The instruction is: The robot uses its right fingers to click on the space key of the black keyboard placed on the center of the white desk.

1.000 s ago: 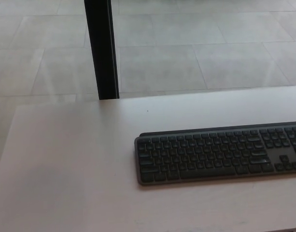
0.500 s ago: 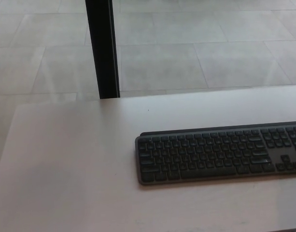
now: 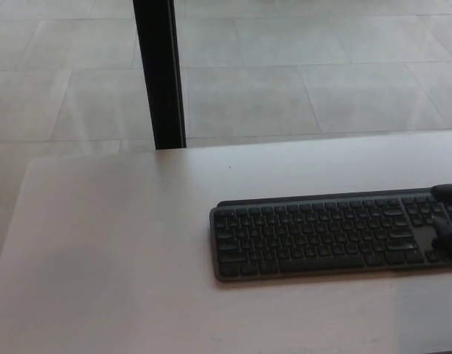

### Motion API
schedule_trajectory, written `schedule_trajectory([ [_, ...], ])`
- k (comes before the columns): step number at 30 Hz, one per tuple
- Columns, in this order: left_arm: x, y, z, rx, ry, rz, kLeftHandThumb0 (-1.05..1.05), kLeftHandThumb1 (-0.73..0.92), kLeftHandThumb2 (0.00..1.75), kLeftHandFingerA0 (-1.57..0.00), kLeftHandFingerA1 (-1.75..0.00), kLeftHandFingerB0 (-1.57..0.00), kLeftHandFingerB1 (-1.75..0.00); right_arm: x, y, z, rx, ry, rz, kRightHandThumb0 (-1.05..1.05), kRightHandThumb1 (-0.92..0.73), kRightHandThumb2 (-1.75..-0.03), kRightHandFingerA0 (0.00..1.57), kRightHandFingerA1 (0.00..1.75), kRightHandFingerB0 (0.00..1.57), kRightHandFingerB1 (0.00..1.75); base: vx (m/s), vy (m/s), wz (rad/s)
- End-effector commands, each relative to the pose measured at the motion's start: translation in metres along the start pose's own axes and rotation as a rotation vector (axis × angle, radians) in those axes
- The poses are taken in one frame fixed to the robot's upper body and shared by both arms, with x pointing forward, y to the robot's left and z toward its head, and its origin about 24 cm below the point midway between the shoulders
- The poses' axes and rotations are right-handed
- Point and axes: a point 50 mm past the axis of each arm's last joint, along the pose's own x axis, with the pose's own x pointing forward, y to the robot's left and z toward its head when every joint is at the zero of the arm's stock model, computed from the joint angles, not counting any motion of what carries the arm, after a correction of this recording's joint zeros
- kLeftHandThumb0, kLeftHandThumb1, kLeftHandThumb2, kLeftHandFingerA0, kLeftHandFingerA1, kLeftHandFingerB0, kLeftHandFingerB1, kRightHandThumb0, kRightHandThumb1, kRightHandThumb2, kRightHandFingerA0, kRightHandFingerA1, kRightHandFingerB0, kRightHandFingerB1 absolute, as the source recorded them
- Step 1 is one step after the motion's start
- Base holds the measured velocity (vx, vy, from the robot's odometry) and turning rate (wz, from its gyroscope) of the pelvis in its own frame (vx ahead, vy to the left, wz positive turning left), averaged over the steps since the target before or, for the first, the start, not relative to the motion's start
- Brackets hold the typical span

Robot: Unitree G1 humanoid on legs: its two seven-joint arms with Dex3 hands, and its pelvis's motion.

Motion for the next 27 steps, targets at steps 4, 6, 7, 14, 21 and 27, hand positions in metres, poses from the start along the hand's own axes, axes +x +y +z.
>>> schedule_trajectory([
  [4, 0.005, -0.002, 0.014, 0.021, -0.002, 0.035, -0.51, 0.5, 0.59, -0.96, -1.55, -0.78, -0.6, -0.002, 0.025, 0.007, -0.194, -0.128, 0.083, -0.42, -0.68, -0.6, 0.76, 0.7, 0.69, 0.48, 0.0, 0.0, 0.0],
  [6, 0.005, -0.002, 0.014, 0.016, 0.0, 0.039, -0.61, 0.41, 0.74, -1.02, -1.42, -0.73, -0.67, -0.003, 0.032, 0.008, -0.224, -0.145, 0.132, -0.4, -0.54, -0.95, 0.78, 0.94, 0.58, 0.64, 0.0, 0.0, 0.0],
  [7, 0.005, -0.003, 0.014, 0.017, 0.0, 0.039, -0.61, 0.41, 0.74, -1.02, -1.42, -0.73, -0.67, -0.003, 0.033, 0.009, -0.24, -0.153, 0.144, -0.4, -0.54, -0.95, 0.78, 0.94, 0.58, 0.64, 0.0, 0.0, 0.0],
  [14, 0.005, -0.004, 0.019, 0.002, -0.022, 0.024, -0.52, 0.49, 0.58, -0.92, -1.52, -0.79, -0.61, -0.007, 0.055, 0.007, -0.372, -0.233, 0.261, -0.25, -0.61, -0.58, 0.9, 1.51, 0.67, 0.48, 0.0, 0.0, 0.0],
  [21, 0.006, -0.004, 0.019, 0.024, -0.025, 0.015, -0.52, 0.52, 0.56, -1.0, -1.54, -0.86, -0.63, -0.014, 0.066, -0.002, -0.402, -0.225, 0.308, -0.24, -0.59, -0.59, 0.9, 1.28, 0.66, 0.49, 0.0, 0.0, 0.0],
  [27, 0.006, -0.004, 0.02, 0.027, -0.022, 0.031, -0.52, 0.5, 0.59, -0.94, -1.58, -0.79, -0.6, -0.017, 0.068, -0.007, -0.48, -0.254, 0.342, -0.24, -0.6, -0.61, 0.83, 1.63, 0.68, 0.5, 0.0, 0.0, 0.0],
])
